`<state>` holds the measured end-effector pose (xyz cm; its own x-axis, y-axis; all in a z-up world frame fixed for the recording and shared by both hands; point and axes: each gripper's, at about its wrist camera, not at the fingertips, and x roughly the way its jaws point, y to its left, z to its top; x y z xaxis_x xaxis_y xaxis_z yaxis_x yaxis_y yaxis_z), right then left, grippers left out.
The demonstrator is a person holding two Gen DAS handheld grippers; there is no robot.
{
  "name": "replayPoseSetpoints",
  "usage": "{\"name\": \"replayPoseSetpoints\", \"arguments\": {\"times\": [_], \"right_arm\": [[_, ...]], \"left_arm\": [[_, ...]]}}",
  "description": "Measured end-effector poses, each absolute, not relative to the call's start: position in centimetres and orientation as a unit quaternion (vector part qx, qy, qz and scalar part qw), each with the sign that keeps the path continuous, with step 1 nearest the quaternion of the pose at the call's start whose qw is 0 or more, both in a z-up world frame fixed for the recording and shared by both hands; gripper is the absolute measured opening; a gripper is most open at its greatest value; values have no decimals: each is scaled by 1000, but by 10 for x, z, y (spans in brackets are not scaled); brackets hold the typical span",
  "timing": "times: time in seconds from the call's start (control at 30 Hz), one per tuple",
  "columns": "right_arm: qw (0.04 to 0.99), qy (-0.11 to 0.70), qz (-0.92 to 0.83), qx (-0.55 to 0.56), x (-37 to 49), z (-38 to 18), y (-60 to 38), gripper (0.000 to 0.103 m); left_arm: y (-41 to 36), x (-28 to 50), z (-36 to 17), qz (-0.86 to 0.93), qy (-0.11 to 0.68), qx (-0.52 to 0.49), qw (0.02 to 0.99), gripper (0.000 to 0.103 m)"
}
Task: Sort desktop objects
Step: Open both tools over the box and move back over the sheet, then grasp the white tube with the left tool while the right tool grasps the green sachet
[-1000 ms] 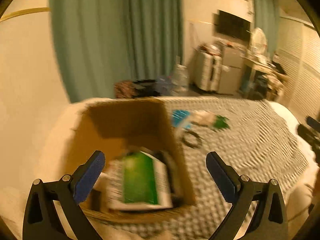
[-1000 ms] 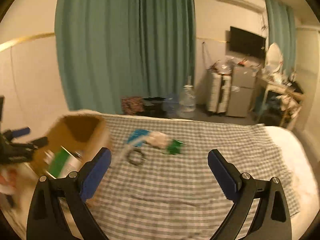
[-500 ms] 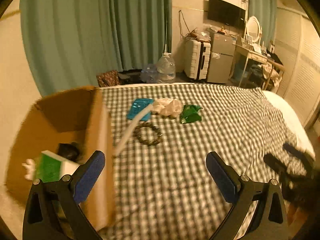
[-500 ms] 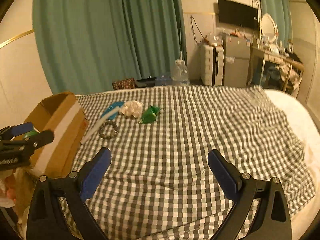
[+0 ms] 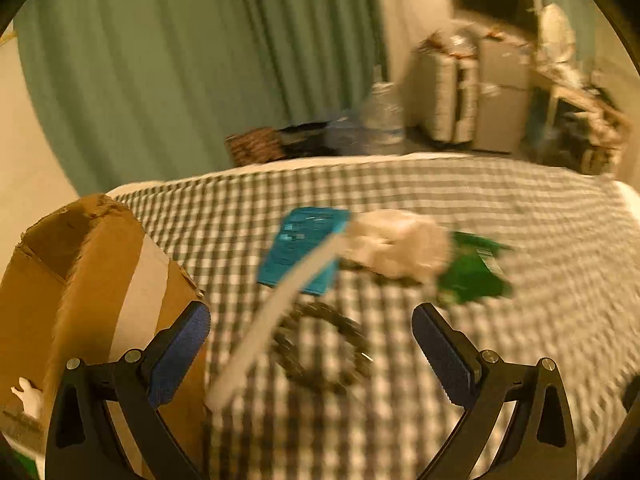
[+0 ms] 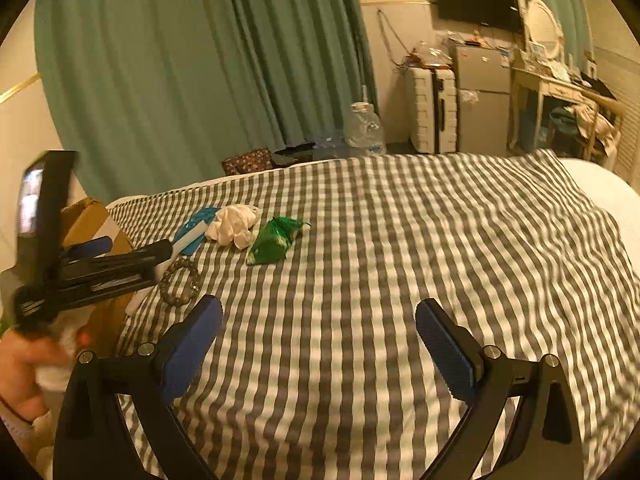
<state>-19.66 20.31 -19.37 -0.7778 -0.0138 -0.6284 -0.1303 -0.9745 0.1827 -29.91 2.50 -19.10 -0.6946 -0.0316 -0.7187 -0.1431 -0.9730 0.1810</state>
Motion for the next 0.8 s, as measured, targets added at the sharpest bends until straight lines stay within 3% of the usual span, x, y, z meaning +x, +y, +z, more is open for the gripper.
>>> {"name": "replayPoseSetpoints", "arguments": {"times": [0.37, 0.53, 0.6, 0.67, 0.8], "right_arm": [[-18, 89, 932, -351, -260, -202, 186, 98], [-12, 110, 915, -387, -321, -233, 177, 92], [-8, 96, 914, -395, -339, -241, 169, 90], [-2, 90, 910, -406, -355, -250, 163, 84], [11, 80, 896, -438, -376, -272, 155, 53]], "left_arm": [[17, -349, -219, 903, 165, -392, 55, 103], [24, -347, -239, 887, 230, -396, 51, 96], [19, -352, -249, 882, 228, -409, 48, 83], [11, -356, -253, 881, 197, -425, 63, 79], [6, -356, -256, 882, 164, -436, 76, 70]]}}
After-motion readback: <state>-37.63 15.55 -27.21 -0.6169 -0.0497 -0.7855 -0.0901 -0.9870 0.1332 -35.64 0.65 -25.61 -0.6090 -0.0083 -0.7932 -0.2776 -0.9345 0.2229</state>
